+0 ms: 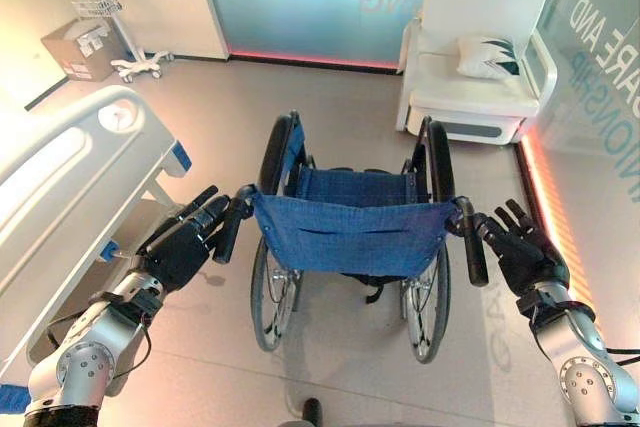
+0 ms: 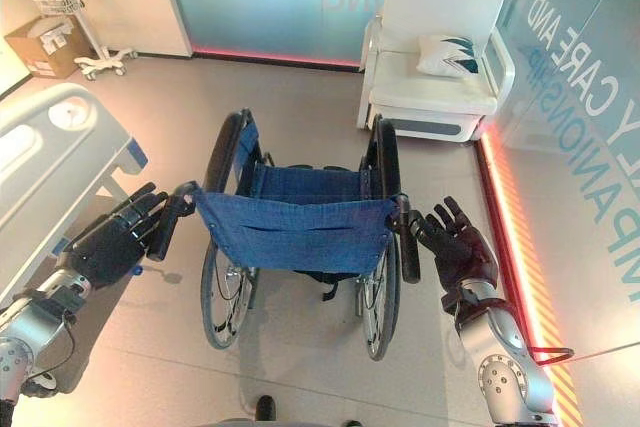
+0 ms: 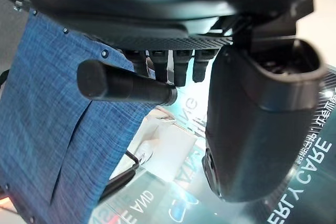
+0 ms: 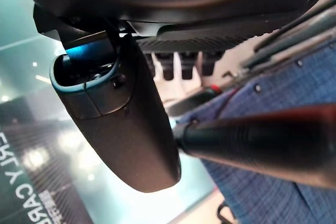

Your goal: Push the wheelchair next to the bed

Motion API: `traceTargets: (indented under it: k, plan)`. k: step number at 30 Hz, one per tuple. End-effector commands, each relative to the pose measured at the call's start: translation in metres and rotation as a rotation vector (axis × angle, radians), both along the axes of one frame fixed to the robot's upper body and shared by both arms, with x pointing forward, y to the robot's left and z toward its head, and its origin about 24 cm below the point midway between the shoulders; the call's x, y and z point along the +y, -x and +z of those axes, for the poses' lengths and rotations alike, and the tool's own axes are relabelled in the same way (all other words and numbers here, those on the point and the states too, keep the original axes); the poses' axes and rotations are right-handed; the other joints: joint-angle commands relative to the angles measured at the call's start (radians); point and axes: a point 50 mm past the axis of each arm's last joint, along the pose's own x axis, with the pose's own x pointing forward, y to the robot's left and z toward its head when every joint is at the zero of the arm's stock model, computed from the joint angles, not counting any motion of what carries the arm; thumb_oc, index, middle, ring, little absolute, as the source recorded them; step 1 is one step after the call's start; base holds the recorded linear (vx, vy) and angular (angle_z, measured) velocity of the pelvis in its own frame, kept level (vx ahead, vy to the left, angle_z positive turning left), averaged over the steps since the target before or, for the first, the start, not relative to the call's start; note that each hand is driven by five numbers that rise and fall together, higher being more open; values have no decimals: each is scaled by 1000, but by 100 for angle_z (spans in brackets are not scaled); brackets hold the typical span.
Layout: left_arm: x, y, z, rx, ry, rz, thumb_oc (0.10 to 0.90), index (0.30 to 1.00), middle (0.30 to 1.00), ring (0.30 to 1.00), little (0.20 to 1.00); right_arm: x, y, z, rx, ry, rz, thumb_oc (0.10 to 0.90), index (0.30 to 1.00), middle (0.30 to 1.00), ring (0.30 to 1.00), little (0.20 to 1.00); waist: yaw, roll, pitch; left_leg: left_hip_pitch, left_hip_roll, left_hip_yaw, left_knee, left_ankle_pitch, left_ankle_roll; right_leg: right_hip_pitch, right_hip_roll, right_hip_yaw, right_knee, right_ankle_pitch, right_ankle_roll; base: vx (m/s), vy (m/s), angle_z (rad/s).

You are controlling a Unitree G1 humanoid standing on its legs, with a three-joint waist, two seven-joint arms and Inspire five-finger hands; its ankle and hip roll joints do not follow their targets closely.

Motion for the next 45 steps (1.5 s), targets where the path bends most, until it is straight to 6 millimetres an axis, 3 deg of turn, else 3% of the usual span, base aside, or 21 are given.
traceTargets:
  k: [1, 22, 27, 31, 45]
  plan:
    - [-54, -19, 56, -300, 130, -357, 800, 900, 900, 900, 900, 14, -12, 62, -300, 44, 128, 800, 900, 900, 900, 900, -10, 31, -56, 34, 56, 48, 11, -52, -45, -66, -37, 10, 17, 63, 4, 0, 0, 0]
    - [-60, -18, 66, -259, -10, -372, 800, 900, 900, 900, 900, 14, -14, 61, -274, 38, 169, 800, 900, 900, 900, 900, 1, 32, -55, 32, 56, 36, 11, -46, -47, -61, -31, -1, 13, 62, 3, 0, -1, 1]
    - [-58, -17, 65, -246, 1, -344, 800, 900, 900, 900, 900, 14, -13, 54, -209, 121, 216, 800, 900, 900, 900, 900, 3, 30, -57, 29, 57, 36, 11, -42, -49, -64, -30, -3, 15, 61, 3, 0, 0, 0]
    - [-55, -17, 67, -241, 10, -326, 800, 900, 900, 900, 900, 3, -11, 44, -86, 263, 213, 800, 900, 900, 900, 900, 4, 25, -55, 31, 58, 37, 11, -40, -51, -59, -30, -7, 13, 63, 3, 0, 0, 0]
    - [-56, -23, 66, -232, -10, -313, 800, 900, 900, 900, 900, -16, -23, 37, 117, 474, 222, 800, 900, 900, 900, 900, 28, 11, -53, 36, 53, 16, 11, -40, -53, -43, -29, -27, 10, 62, 4, 5, -1, 0]
